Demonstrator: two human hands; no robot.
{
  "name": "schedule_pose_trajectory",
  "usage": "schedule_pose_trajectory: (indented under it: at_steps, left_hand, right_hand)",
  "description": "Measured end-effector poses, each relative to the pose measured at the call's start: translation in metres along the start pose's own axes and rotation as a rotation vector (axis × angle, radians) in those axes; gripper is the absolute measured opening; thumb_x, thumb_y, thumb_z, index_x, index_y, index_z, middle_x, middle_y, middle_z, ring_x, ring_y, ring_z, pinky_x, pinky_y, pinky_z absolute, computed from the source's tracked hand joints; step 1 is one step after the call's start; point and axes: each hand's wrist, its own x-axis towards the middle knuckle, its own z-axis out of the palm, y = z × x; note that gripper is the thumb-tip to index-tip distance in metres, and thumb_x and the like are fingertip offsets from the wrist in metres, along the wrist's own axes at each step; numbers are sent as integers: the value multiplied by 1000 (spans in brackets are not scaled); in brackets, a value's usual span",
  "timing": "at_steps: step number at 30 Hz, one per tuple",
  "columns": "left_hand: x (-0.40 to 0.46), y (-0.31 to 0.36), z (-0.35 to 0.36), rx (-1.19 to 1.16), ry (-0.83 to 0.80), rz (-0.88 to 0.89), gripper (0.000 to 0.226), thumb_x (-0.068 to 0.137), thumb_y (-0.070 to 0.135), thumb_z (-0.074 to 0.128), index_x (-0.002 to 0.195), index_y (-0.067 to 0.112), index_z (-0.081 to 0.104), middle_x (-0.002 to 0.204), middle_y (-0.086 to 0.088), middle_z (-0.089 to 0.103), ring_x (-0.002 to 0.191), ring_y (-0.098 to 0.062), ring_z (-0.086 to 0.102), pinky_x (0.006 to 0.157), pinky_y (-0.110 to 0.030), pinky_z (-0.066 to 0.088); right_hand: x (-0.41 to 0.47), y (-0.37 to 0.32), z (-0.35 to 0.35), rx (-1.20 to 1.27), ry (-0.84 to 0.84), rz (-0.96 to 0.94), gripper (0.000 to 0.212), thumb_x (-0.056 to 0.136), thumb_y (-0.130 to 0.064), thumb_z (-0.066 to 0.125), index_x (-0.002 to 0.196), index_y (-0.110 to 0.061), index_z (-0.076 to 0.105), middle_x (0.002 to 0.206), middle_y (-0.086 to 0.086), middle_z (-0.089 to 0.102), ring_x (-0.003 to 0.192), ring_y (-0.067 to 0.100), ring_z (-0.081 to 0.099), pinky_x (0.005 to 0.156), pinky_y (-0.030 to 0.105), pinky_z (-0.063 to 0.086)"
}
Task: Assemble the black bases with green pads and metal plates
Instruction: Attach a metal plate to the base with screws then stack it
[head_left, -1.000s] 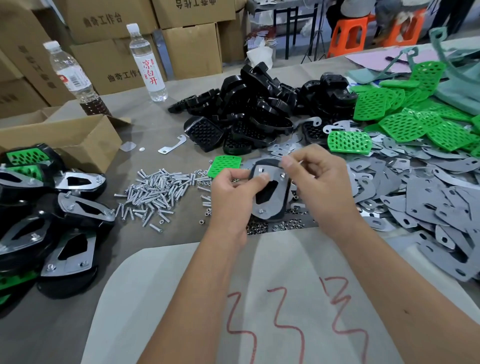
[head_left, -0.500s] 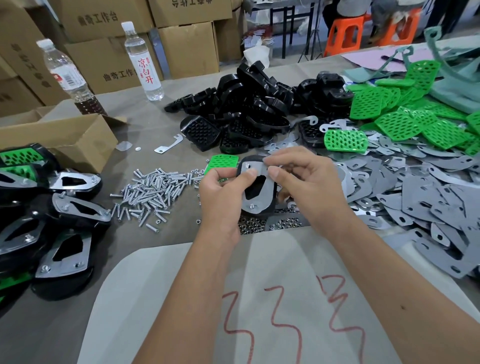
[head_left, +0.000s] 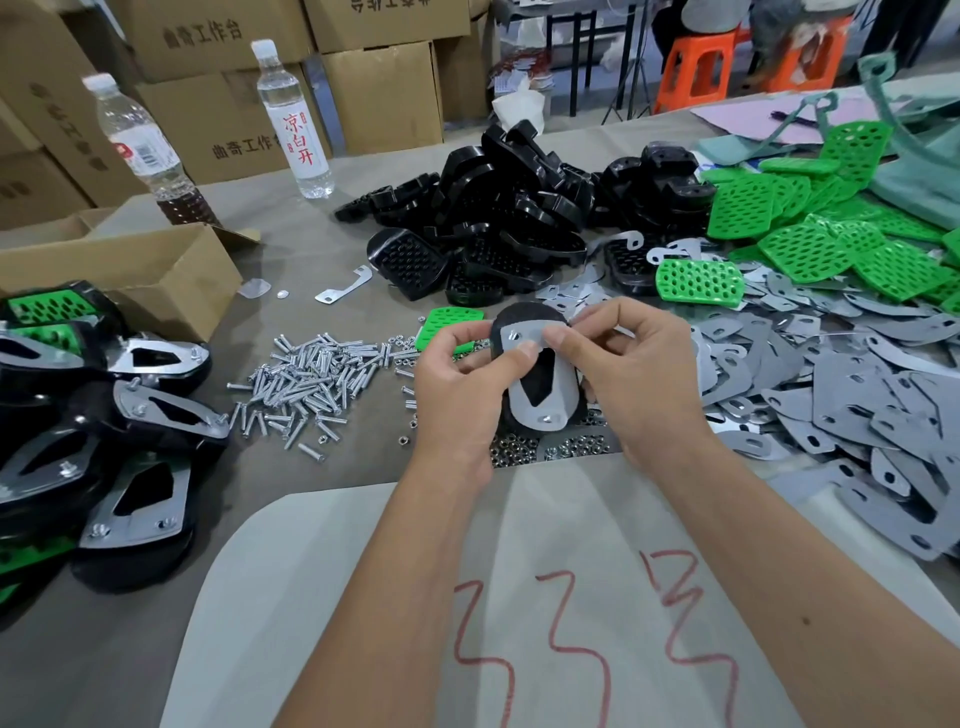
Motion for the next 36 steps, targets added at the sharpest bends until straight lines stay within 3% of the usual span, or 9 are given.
schedule_pose_trajectory:
  at_steps: [4, 7, 11, 13, 16, 20, 24, 30, 36]
  left_hand:
    - [0, 2, -1, -15, -31, -3, 32, 84, -3, 77, 114, 7, 72, 94, -17, 79, 80, -30, 75, 74, -41, 62]
    - [0, 0, -2, 1, -17, 2, 30, 83, -3, 79, 111, 7, 73, 90, -15, 79, 77, -28, 75, 72, -38, 63]
    - [-1, -4, 2, 35, 0, 15, 26, 81, -2, 81, 105, 5, 73, 89, -13, 79, 79, -26, 76, 76, -39, 63]
    - [0, -4, 1, 9, 20, 7, 24, 83, -2, 79, 106, 0, 72, 92, -15, 79, 81, -26, 75, 78, -39, 63]
    - [2, -3, -1, 1, 39, 10, 25, 83, -3, 79, 106, -1, 71, 94, -16, 77, 82, -26, 73, 80, -40, 61]
    - [-1, -5, 3, 43, 31, 43, 22, 81, -1, 82, 98, 7, 71, 89, -11, 78, 81, -24, 74, 79, -40, 62]
    - [1, -4, 0, 26, 46, 45, 23, 82, -1, 81, 102, 4, 71, 98, -19, 78, 86, -29, 73, 83, -44, 61]
    - [0, -7, 3, 82, 26, 77, 21, 81, 1, 83, 96, 8, 71, 85, -7, 79, 77, -19, 75, 70, -30, 62]
    - [1, -5, 1, 51, 42, 74, 21, 82, -1, 81, 99, 5, 71, 90, -15, 78, 79, -23, 73, 76, -38, 62]
  right_hand:
    - [0, -1, 0, -2, -98, -56, 11, 87, -20, 79, 94, -28, 79, 93, 0, 71, 71, 16, 58, 62, 28, 51]
    - [1, -3, 2, -16, -72, -80, 20, 85, -10, 81, 79, -29, 77, 92, 2, 71, 69, 10, 62, 61, 18, 47]
    - [-1, -3, 1, -14, 5, -54, 18, 82, -21, 85, 74, -22, 69, 74, -4, 71, 62, 14, 62, 58, 24, 51]
    - [-1, -5, 1, -39, -73, -79, 8, 87, -20, 80, 85, -25, 74, 84, -2, 73, 66, 13, 62, 64, 24, 51]
    - [0, -5, 2, -81, -93, -126, 23, 89, -5, 76, 86, -28, 78, 97, 3, 73, 75, 11, 64, 75, 27, 51]
    - [-1, -4, 2, -74, 25, -51, 12, 83, -26, 84, 79, -25, 72, 79, 6, 75, 64, 26, 67, 58, 33, 53]
    - [-1, -7, 4, -118, -55, -148, 20, 88, -11, 76, 88, -31, 78, 100, 2, 73, 86, 23, 71, 81, 38, 58]
    - [-3, -5, 3, -202, 74, -79, 21, 88, -33, 80, 76, -25, 65, 67, -7, 65, 56, 12, 54, 56, 26, 43]
    - [-6, -11, 7, -331, -5, -209, 17, 91, -9, 75, 83, -23, 71, 93, -1, 64, 78, 21, 64, 72, 32, 53]
